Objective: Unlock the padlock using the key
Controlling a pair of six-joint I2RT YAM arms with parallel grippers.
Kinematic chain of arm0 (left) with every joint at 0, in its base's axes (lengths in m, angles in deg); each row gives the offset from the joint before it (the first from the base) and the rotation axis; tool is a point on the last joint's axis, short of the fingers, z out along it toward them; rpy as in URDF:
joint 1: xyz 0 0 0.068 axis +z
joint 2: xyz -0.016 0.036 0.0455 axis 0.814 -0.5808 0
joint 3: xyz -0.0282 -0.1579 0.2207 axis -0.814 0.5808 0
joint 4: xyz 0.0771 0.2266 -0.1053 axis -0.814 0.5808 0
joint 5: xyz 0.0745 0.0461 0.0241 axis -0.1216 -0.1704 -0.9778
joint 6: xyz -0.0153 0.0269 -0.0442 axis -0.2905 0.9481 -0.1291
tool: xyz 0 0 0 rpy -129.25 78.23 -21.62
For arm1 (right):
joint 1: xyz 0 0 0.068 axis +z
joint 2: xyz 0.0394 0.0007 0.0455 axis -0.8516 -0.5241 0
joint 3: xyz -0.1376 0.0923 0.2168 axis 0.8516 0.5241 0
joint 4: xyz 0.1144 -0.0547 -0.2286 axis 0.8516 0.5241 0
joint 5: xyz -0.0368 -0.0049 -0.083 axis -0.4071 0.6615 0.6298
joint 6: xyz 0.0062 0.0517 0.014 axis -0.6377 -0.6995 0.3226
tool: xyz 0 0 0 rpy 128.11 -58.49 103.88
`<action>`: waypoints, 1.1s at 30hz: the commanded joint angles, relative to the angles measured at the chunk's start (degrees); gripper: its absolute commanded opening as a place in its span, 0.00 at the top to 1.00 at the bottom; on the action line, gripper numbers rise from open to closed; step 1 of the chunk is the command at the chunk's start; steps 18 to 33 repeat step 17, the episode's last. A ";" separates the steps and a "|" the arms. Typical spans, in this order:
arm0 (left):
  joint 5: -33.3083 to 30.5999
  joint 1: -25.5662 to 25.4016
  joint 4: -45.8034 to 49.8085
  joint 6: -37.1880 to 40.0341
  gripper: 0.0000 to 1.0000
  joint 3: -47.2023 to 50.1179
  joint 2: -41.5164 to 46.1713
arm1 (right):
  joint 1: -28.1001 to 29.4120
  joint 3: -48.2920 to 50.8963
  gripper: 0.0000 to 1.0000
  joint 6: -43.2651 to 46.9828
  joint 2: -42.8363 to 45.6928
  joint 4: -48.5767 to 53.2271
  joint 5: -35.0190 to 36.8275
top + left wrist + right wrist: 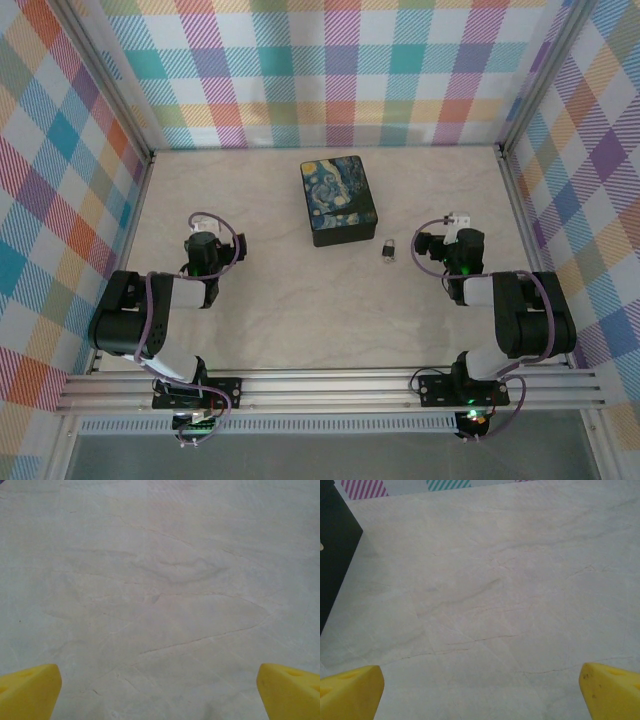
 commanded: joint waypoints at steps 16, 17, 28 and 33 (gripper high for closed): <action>2.12 0.53 -2.46 1.30 0.00 -0.07 -0.18 | -0.03 -0.11 0.00 0.57 -0.25 -3.22 -1.06; 2.08 0.48 -2.48 1.25 0.00 -0.03 -0.13 | -0.03 -0.11 0.00 0.57 -0.21 -3.22 -1.07; 2.08 0.48 -2.48 1.25 0.00 -0.03 -0.13 | -0.03 -0.11 0.00 0.57 -0.21 -3.22 -1.07; 2.08 0.48 -2.48 1.25 0.00 -0.03 -0.13 | -0.03 -0.11 0.00 0.57 -0.21 -3.22 -1.07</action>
